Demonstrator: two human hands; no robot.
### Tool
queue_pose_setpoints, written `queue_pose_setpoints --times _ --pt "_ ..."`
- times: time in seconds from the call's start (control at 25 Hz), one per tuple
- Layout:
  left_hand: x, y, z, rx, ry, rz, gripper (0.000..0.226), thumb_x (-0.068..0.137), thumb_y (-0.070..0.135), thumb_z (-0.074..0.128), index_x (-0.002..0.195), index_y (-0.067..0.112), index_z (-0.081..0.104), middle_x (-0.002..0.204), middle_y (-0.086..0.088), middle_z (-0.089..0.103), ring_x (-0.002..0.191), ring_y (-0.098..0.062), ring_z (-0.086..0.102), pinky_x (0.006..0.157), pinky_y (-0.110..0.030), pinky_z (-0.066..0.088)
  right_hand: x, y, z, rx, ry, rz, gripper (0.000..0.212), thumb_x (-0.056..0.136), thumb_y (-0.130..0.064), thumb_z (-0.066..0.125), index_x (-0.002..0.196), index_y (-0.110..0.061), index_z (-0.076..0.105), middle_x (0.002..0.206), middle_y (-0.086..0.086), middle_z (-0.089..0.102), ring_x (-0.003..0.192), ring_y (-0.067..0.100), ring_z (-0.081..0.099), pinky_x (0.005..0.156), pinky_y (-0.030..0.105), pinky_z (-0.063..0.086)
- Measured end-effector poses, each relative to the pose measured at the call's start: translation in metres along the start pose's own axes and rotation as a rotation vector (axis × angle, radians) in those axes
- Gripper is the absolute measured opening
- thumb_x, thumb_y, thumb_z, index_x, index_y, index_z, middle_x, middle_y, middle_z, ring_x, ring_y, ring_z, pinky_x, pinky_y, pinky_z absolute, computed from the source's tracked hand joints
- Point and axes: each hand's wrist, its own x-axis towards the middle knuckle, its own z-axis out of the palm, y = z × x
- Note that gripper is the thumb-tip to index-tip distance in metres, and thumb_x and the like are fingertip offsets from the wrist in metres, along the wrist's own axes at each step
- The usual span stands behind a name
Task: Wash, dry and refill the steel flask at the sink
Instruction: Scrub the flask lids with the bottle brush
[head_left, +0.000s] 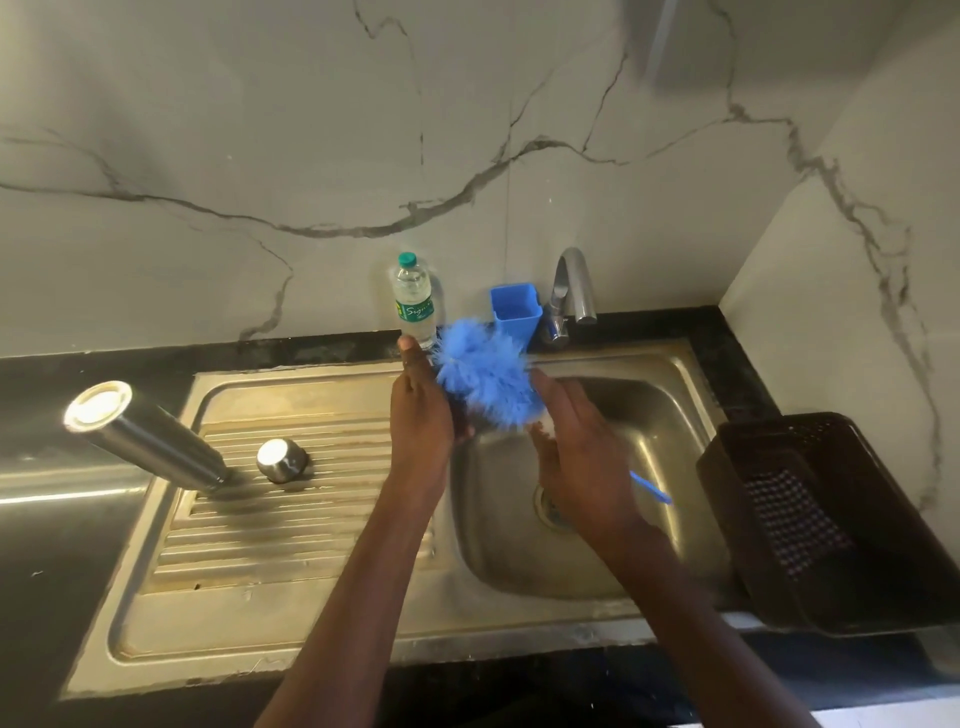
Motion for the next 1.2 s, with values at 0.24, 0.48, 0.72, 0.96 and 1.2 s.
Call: queue_pose_setpoints --times 0.24,0.48,0.72,0.96,1.2 --pt "0.016 0.003 -0.017 0.013 0.099 -0.01 0.074 0.109 0.062 0.019 0.095 0.009 0.069 0.055 0.0 0.058 0.043 -0.009 0.048 0.045 -0.026 0.037 -0.03 0.014 0.007 0.204 -0.06 0.159 0.065 0.097 -0.006 0.064 0.147 -0.038 0.037 0.137 -0.008 0.058 0.117 0.015 0.062 0.092 0.041 0.057" --pt "0.017 0.005 -0.022 -0.043 -0.002 0.0 0.064 0.112 0.053 0.029 0.119 0.001 0.065 0.062 0.001 0.051 0.04 0.0 0.047 0.04 -0.015 0.037 -0.015 0.016 0.016 -0.078 -0.141 -0.002 0.076 0.088 -0.004 0.066 0.149 -0.038 0.037 0.12 -0.004 0.058 0.103 0.022 0.061 0.082 0.042 0.053" --pt "0.025 0.006 -0.028 -0.03 0.07 -0.064 0.056 0.113 0.047 0.027 0.074 0.016 0.052 0.055 0.001 0.042 0.043 -0.013 0.033 0.039 -0.019 0.024 -0.013 0.003 0.008 0.136 0.003 -0.023 0.04 0.104 -0.023 0.05 0.144 -0.025 0.047 0.121 -0.001 0.059 0.104 0.023 0.062 0.081 0.042 0.052" --pt "0.031 0.005 -0.034 -0.283 -0.034 -0.343 0.045 0.111 0.047 0.038 0.087 0.014 0.057 0.049 0.002 0.037 0.035 -0.009 0.024 0.038 -0.016 0.016 -0.031 0.015 0.02 0.014 -0.181 0.124 0.074 0.089 -0.001 0.065 0.144 -0.042 0.037 0.123 -0.003 0.059 0.104 0.027 0.064 0.082 0.05 0.056" --pt "0.025 -0.001 -0.04 -0.36 -0.132 -0.588 0.051 0.101 0.028 0.036 0.052 0.022 0.047 0.039 0.006 0.025 0.031 -0.01 0.017 0.042 -0.016 0.015 -0.013 -0.003 0.01 0.086 -0.089 -0.048 0.064 0.09 -0.002 0.064 0.145 -0.029 0.046 0.121 -0.003 0.057 0.103 0.024 0.063 0.081 0.045 0.054"
